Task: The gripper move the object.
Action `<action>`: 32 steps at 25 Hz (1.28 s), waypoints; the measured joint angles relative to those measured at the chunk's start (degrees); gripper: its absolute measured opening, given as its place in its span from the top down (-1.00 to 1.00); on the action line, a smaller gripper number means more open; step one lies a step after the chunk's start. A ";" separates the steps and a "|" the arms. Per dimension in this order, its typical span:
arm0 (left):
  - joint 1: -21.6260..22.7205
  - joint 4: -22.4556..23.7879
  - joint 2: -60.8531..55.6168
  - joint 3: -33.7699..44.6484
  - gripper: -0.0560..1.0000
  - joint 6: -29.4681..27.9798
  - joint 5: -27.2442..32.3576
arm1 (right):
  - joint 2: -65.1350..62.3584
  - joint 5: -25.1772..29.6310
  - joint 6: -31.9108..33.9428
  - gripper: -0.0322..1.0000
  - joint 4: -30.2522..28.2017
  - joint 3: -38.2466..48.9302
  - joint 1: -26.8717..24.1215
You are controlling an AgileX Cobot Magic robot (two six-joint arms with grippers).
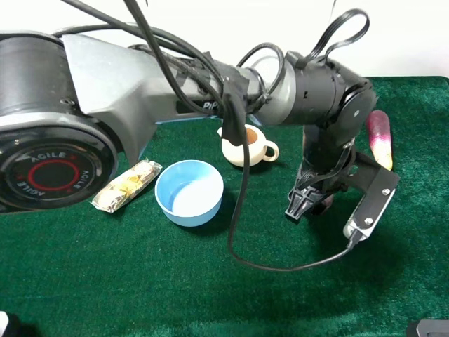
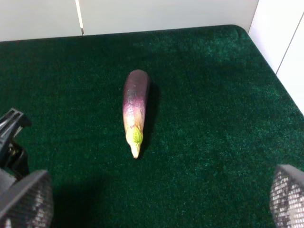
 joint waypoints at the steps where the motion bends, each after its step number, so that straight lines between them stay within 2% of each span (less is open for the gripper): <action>1: 0.00 0.00 0.00 0.75 -0.27 0.00 -0.56 | 0.00 0.00 0.00 -0.41 0.00 0.00 0.00; 11: 0.00 0.11 0.07 3.35 -0.27 0.00 -6.00 | 0.00 0.00 0.00 -0.41 0.00 0.00 0.00; 32: 0.00 0.26 0.07 3.93 -0.27 0.00 -6.94 | 0.00 0.00 0.00 -0.41 0.00 0.00 -0.04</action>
